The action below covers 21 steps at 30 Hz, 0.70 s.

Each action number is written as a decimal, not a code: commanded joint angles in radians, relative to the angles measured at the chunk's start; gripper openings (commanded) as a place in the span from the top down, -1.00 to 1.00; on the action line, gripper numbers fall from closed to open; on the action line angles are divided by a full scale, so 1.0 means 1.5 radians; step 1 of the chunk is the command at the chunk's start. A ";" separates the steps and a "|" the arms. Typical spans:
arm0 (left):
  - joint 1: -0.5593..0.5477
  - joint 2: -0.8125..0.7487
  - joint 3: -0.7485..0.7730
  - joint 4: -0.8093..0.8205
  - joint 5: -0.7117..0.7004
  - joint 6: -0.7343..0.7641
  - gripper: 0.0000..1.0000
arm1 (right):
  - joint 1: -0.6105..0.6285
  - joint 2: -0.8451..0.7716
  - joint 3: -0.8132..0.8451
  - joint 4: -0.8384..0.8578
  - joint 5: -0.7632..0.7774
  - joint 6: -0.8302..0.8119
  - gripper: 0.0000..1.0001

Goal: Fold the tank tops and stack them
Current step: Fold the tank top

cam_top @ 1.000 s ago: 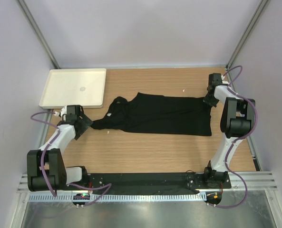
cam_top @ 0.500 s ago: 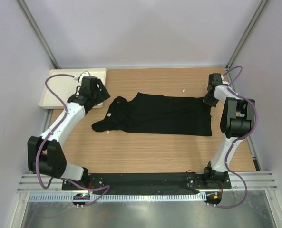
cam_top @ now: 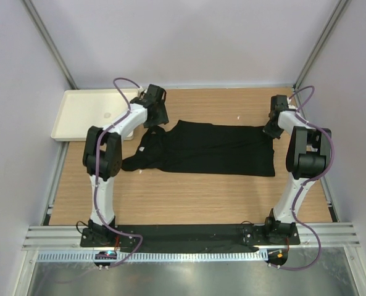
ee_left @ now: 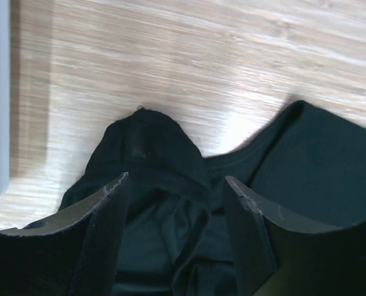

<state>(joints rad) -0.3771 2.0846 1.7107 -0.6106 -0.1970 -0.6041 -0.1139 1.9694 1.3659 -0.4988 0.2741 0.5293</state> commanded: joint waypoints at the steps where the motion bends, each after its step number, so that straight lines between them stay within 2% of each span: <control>1: -0.004 0.046 0.078 -0.087 -0.025 0.036 -0.24 | -0.004 -0.026 0.007 0.015 0.003 0.001 0.98; 11: -0.001 0.109 0.106 -0.131 -0.033 0.041 -0.18 | -0.004 -0.026 0.006 0.017 0.002 0.002 0.97; 13: 0.007 0.107 0.098 -0.134 -0.037 0.035 0.01 | -0.004 -0.027 0.005 0.017 0.003 0.002 0.98; 14: 0.011 0.103 0.091 -0.128 -0.035 0.034 0.33 | -0.004 -0.027 0.005 0.018 0.003 0.002 0.97; 16: 0.027 0.085 0.065 -0.108 -0.027 0.031 0.67 | -0.004 -0.027 0.004 0.018 0.003 0.002 0.97; 17: 0.040 0.073 0.054 -0.102 -0.021 0.031 1.00 | -0.004 -0.027 0.004 0.018 0.002 0.003 0.97; 21: 0.068 0.037 0.033 -0.093 -0.012 0.030 1.00 | -0.004 -0.025 0.004 0.019 0.004 0.004 0.98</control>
<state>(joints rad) -0.3168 2.2261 1.7836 -0.7658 -0.2146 -0.5652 -0.1139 1.9694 1.3647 -0.4938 0.2729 0.5293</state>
